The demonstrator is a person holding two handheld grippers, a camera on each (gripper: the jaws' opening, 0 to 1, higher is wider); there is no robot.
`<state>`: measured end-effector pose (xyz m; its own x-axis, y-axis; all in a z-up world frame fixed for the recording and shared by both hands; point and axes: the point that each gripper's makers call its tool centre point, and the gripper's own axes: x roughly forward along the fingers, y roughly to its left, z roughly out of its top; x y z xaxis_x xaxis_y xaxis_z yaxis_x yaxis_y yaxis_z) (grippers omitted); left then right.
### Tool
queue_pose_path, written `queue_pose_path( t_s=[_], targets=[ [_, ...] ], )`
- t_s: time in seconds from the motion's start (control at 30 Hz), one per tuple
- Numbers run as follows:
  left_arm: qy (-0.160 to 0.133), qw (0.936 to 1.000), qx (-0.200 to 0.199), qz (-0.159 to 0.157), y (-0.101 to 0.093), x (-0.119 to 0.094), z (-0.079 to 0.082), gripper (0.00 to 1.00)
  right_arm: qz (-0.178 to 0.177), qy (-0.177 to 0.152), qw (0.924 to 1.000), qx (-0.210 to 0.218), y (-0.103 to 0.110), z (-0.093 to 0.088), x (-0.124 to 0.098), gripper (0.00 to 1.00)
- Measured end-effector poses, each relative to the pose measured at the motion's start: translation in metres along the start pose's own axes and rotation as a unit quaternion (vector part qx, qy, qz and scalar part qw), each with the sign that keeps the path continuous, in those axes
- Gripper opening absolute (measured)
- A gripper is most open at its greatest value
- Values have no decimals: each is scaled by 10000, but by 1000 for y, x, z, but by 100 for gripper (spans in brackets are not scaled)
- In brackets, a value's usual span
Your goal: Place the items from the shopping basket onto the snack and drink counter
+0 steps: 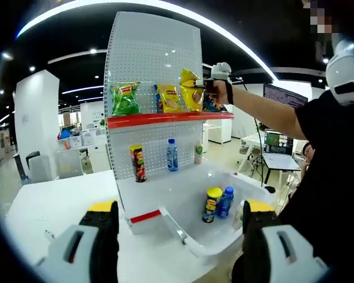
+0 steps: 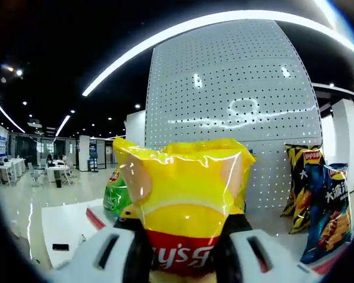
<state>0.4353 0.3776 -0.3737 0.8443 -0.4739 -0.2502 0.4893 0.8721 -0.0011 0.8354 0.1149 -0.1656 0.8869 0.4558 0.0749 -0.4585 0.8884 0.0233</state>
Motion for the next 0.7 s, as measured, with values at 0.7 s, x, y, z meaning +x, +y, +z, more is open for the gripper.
queue_pose_path(
  t_s=[0.7],
  targets=[
    [-22, 9998, -113, 169, 9, -12, -2, 86, -1198, 44, 9925, 252, -45, -8, 56, 37]
  ],
)
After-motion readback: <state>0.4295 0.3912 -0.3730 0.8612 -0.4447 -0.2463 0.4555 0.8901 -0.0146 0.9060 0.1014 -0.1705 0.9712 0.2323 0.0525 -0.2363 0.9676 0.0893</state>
